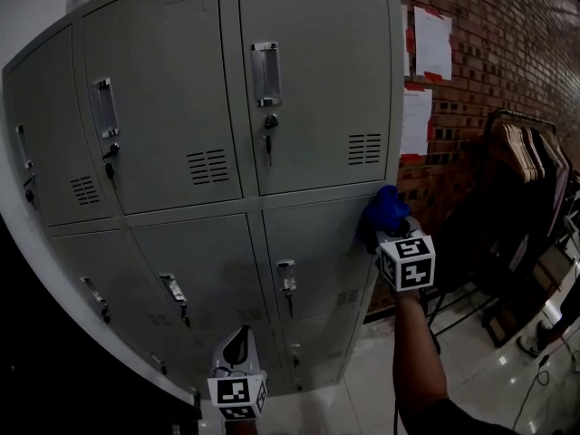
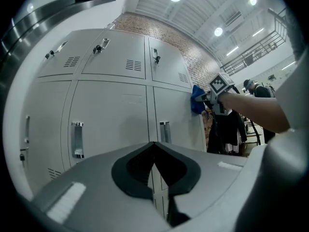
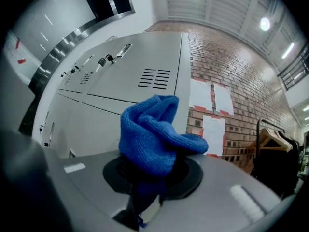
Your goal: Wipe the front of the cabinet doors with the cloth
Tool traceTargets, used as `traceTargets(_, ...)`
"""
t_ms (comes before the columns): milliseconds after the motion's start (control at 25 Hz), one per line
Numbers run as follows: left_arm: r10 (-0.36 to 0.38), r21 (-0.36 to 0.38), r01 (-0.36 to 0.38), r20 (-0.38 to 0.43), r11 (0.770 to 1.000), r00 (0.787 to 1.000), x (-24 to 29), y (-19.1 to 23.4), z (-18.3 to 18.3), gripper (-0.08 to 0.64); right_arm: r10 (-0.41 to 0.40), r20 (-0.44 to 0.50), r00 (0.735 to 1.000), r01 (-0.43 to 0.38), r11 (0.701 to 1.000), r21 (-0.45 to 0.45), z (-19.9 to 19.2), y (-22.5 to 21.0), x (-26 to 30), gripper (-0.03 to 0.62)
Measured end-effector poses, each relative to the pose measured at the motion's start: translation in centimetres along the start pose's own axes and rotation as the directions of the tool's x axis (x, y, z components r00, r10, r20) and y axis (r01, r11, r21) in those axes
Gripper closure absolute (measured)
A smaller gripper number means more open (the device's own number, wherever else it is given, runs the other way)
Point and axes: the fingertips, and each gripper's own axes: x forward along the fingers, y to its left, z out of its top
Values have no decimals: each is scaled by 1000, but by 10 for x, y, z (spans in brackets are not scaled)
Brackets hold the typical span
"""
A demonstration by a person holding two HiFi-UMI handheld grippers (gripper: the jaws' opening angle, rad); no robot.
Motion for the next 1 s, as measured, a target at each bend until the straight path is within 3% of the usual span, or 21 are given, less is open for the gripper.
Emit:
traceTargets(160,-19,2,19,4,1000,1000,0,-8,1,546,-12,8,1000,12,1000,-21,3,9,-9,509)
traceTargets(320,-26,0,26,-4,1000,1000,0,-9,-1,546,113,85,990,-119,991,69,5,44,-17,508)
traceTargets(760,-4,0,4,-3,1000,1000,-7,4,-3,546,338,50,940,-340,940,42,-2,183,-5,508)
traceTargets(1000,15,-8,-15,7,1000,1000,-13,16,1,546,348,32,937,-348,938,-3,1,222,12,508)
